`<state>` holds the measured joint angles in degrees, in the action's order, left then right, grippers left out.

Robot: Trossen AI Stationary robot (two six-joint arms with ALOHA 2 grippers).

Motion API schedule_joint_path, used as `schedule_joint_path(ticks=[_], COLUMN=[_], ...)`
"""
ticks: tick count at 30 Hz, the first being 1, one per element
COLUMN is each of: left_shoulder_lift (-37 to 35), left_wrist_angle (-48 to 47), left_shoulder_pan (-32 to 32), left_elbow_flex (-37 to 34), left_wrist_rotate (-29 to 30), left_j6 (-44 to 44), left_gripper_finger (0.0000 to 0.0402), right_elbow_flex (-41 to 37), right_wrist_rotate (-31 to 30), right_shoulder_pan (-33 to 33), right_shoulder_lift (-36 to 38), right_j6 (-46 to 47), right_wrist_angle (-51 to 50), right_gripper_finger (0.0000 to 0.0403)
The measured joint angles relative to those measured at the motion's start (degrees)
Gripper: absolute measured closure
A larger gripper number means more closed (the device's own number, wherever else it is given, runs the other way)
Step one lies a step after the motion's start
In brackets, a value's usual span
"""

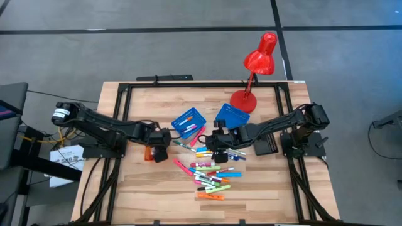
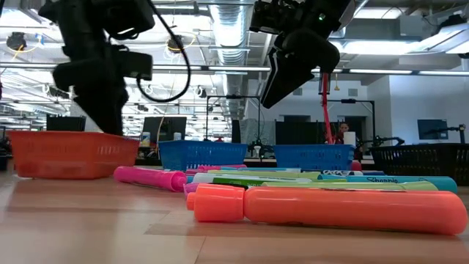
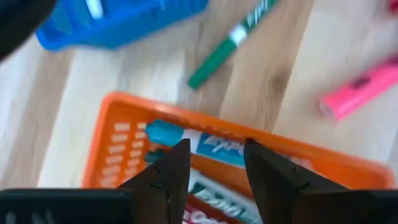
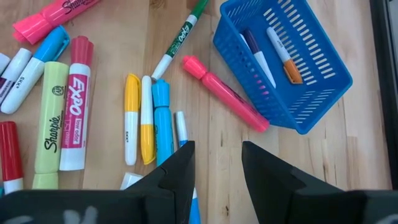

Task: Pick & Place Markers
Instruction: Adjust the orange bin, then put the large light blue highlighter pen into the right blue bin

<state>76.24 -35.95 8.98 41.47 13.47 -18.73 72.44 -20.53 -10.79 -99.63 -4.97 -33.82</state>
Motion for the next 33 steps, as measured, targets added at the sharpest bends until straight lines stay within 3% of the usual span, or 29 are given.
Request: schedule_joint_path(ticks=[10, 15, 22, 29, 33], left_shoulder_lift=[-0.85, -4.69, -7.17, -3.19, -0.8], left_wrist_angle=[1.36, 8.54, 17.96, 20.98, 22.16], left_shoulder_pan=[0.23, 1.44, 1.63, 1.63, 1.63], left_elbow_flex=[0.0, 0.0, 0.0, 0.02, 0.02], left_wrist_rotate=[-0.15, -0.17, 0.66, 0.58, -2.48], left_j6=[0.94, 1.87, 10.43, 13.77, 13.79], left_gripper_finger=[0.0257, 0.0268, 0.0262, 0.0242, 0.0238], right_elbow_flex=[0.0, 0.0, 0.0, -0.19, -3.49], right_wrist_rotate=[-0.02, 0.59, 8.69, 14.41, 17.6], right_shoulder_pan=[0.02, 0.3, 2.32, 4.43, 5.4], right_shoulder_lift=[0.0, 0.0, 0.0, 0.0, 0.02], right_j6=[0.0, -0.04, -0.02, 0.55, 1.03], right_wrist_angle=[0.23, 3.81, 9.71, 7.14, 7.67], right_gripper_finger=[0.028, 0.028, 0.028, 0.028, 0.028])
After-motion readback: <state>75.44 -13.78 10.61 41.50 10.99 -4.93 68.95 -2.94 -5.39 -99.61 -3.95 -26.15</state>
